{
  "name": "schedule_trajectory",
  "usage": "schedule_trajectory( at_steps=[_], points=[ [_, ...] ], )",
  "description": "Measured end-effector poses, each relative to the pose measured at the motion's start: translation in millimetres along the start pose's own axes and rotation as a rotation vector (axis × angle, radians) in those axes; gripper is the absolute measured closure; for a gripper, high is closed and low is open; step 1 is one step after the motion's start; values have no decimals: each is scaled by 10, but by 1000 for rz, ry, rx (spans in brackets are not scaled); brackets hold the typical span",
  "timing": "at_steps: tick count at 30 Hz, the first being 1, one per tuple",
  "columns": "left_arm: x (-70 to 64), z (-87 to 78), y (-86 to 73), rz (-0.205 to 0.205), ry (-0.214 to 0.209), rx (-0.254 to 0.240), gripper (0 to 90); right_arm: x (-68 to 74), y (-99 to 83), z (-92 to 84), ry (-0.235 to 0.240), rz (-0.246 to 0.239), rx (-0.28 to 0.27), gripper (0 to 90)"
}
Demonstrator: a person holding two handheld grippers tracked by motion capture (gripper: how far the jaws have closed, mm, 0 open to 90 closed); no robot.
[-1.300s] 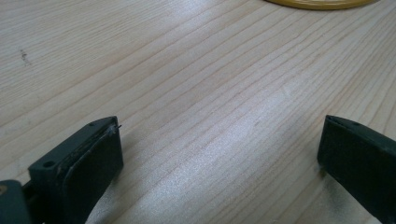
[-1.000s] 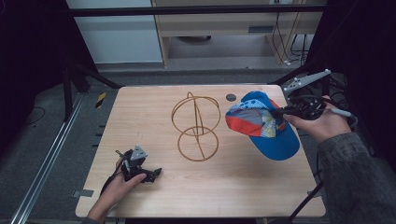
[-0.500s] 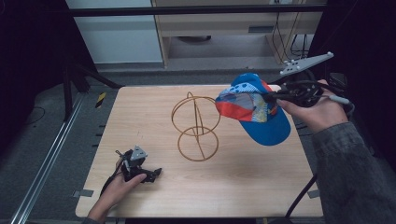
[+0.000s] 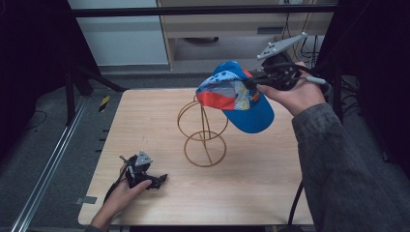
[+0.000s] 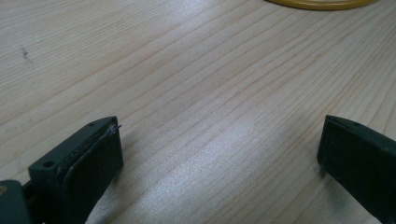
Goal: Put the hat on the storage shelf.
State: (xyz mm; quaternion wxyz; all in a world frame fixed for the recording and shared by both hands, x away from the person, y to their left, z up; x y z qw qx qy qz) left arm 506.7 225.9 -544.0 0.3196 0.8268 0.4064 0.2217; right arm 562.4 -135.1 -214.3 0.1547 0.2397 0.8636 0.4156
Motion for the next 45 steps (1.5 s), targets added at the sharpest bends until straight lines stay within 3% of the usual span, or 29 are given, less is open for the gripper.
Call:
schedule_trajectory(
  at_steps=[6, 19, 37, 45],
  points=[
    [0, 0, 0, 1, -1, 1, 0, 40, 170, 221, 37, -11, 6, 899],
    [0, 0, 0, 1, -2, 1, 0, 157, 311, 545, 83, -24, 30, 898],
    [0, 0, 0, 1, -2, 1, 0, 245, 362, 819, 116, -30, 69, 897],
    [1, 0, 0, 2, -2, 1, 0, 317, 402, 1025, 127, -46, 130, 896]
  ],
)
Point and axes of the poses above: each handheld gripper's, and its own axes: z roughly forward along the jaws, y roughly out of its top, x roughly to its left, the point moved 5 cm from there along z, roughly forward along the jaws, and after that the axes turned 7 degrees about y, right-handed, at the moved point
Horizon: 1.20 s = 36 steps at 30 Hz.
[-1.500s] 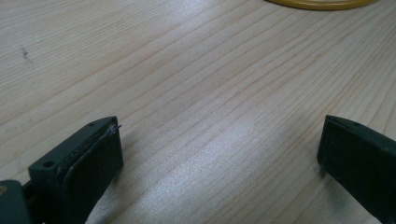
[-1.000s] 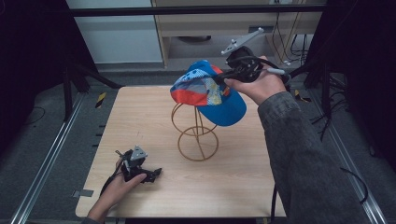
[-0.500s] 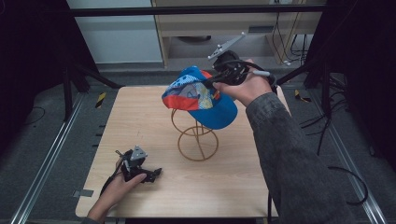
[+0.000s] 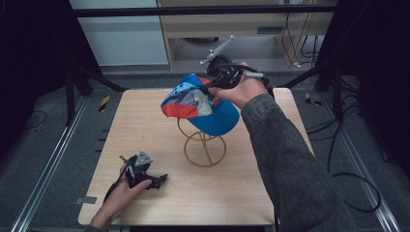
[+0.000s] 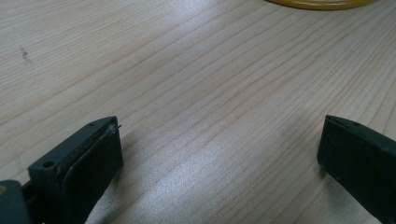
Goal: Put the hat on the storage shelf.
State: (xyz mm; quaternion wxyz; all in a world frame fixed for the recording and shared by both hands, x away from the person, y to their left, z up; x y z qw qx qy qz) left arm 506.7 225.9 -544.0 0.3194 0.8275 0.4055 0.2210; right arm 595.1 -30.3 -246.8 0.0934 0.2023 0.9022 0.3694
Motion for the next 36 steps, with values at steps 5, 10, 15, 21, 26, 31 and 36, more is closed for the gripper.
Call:
schedule_trajectory(
  at_steps=[5, 10, 15, 21, 26, 31, 36],
  points=[
    [0, 0, 0, 0, 0, 0, 0, 15, 22, 71, 15, -3, 9, 896],
    [0, 0, 0, 0, 0, 0, 0, 16, 28, 137, 17, -8, 20, 896],
    [0, 0, 0, 0, 0, 0, 0, 25, 13, 180, 23, -7, 25, 894],
    [0, 0, 0, 0, 0, 0, 0, 41, 5, 215, 32, -6, 24, 893],
    [0, 0, 0, 0, 0, 0, 0, 43, -2, 234, 35, -7, 28, 893],
    [0, 0, 0, 0, 0, 0, 0, 53, -9, 249, 33, -9, 30, 890],
    [0, 0, 0, 0, 0, 0, 0, 54, -19, 256, 36, -7, 29, 888]
  ],
)
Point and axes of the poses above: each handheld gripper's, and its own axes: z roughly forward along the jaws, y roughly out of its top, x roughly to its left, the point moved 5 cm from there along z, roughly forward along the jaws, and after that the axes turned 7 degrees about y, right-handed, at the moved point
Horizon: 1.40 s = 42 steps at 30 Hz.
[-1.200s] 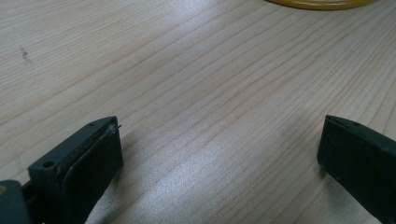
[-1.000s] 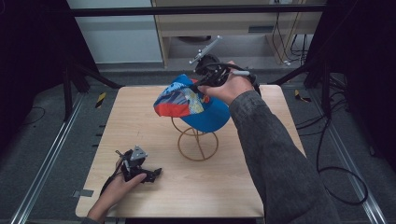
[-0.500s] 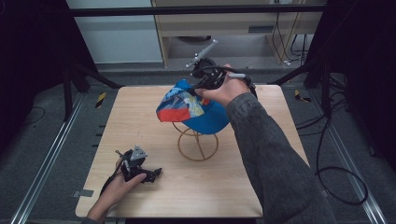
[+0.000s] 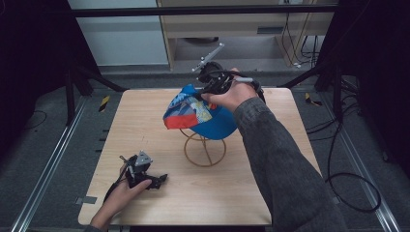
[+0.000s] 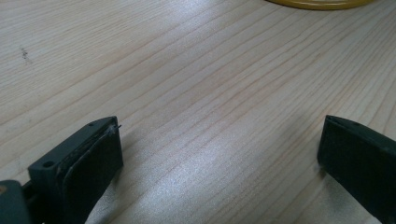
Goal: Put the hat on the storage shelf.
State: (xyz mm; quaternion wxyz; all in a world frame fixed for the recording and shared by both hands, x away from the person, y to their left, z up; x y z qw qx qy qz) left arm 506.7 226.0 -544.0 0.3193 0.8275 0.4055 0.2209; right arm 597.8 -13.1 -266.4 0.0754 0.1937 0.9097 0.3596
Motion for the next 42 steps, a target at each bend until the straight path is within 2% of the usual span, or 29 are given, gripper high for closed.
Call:
schedule_trajectory(
  at_steps=[33, 42],
  points=[
    [-1, 0, 0, -1, 0, -1, 0, 74, 8, 34, 10, -19, 7, 865],
    [-1, 0, 0, -1, 1, -1, 0, 66, 17, 27, 3, -10, -2, 795]
  ],
)
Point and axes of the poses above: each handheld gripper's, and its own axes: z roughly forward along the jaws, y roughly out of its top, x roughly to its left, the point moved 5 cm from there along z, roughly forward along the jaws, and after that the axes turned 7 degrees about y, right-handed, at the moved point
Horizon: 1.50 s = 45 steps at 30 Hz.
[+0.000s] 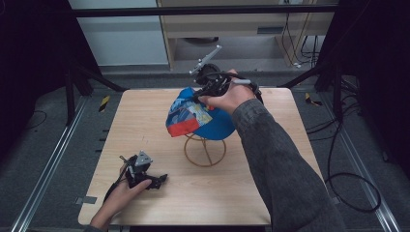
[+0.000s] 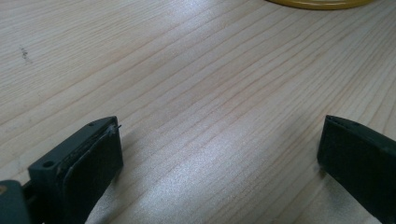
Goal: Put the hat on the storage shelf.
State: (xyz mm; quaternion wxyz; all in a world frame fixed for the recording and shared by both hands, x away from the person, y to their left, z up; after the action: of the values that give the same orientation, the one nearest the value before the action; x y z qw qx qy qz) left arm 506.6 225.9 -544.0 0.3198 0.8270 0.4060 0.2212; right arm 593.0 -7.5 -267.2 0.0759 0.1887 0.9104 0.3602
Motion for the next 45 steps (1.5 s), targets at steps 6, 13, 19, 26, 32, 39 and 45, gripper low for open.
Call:
schedule_trajectory(
  at_steps=[6, 13, 19, 26, 32, 39, 45],
  points=[
    [0, 0, 0, 0, 0, 0, 0, -1, -1, 2, -6, 1, -2, 735],
    [0, 0, 0, 0, 0, 0, 0, 27, -6, -24, -6, 8, -20, 637],
    [0, 0, 0, 0, 0, 0, 0, 47, -44, -56, -13, 21, -37, 583],
    [0, 0, 0, 0, 0, 1, 0, 50, -134, -123, -24, 52, -77, 568],
    [0, 1, 0, 0, -2, -1, 0, 20, -242, -220, -50, 83, -101, 539],
    [1, 0, -1, 1, -1, 0, 0, -26, -333, -392, -82, 114, -140, 492],
    [-1, 1, 0, -1, -1, -1, 0, -76, -478, -476, -109, 150, -154, 428]
  ],
)
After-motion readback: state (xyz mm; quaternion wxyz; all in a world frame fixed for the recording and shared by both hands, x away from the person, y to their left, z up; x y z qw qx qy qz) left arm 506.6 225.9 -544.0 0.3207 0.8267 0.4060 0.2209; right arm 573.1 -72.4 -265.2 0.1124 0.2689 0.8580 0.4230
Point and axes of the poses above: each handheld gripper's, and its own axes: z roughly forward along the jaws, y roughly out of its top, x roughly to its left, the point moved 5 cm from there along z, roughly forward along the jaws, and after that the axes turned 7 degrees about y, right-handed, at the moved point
